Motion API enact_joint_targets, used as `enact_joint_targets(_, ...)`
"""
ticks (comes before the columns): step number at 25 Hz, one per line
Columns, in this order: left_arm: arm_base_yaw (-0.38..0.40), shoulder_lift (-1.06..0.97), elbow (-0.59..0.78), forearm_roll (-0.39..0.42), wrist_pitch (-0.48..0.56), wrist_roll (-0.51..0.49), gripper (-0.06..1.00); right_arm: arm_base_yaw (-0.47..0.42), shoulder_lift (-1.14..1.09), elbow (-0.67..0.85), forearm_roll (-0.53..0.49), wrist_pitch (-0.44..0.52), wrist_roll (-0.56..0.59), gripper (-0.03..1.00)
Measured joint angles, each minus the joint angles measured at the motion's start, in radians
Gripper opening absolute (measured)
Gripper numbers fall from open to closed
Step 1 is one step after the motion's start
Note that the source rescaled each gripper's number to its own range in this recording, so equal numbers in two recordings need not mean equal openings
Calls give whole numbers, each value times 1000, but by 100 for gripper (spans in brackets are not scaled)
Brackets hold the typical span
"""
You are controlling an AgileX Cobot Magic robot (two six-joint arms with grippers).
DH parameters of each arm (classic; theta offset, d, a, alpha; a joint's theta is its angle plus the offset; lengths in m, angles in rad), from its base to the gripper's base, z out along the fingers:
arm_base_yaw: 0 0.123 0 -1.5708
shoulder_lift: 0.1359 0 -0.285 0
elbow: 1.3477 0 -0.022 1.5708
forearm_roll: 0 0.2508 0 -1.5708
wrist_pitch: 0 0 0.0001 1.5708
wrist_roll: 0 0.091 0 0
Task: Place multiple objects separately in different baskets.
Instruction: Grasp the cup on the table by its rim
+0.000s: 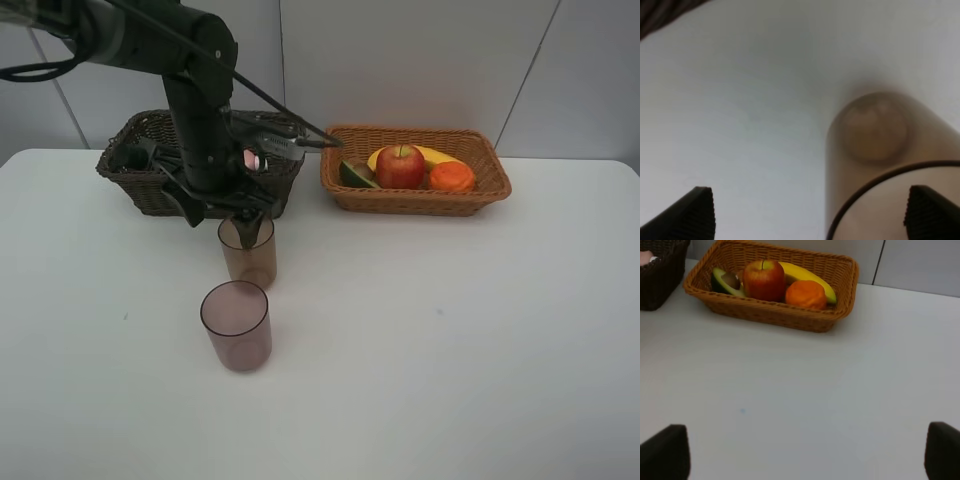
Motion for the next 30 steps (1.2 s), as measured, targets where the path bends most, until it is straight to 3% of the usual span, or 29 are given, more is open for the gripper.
enact_joint_targets(14,0,36,0,-40,-2,-3,100,0,0,0,0,0,0,98)
enact_joint_targets(17,0,36,0,-41,-2,-3,95,0,0,0,0,0,0,98)
enact_joint_targets(20,0,36,0,-44,-2,-3,73,0,0,0,0,0,0,98)
enact_joint_targets(26,0,36,0,-49,-2,-3,10,0,0,0,0,0,0,98)
enact_joint_targets(28,0,36,0,-52,-2,-3,0,0,0,0,0,0,0,98)
enact_joint_targets(30,0,36,0,-55,-3,-3,0,0,0,0,0,0,0,98)
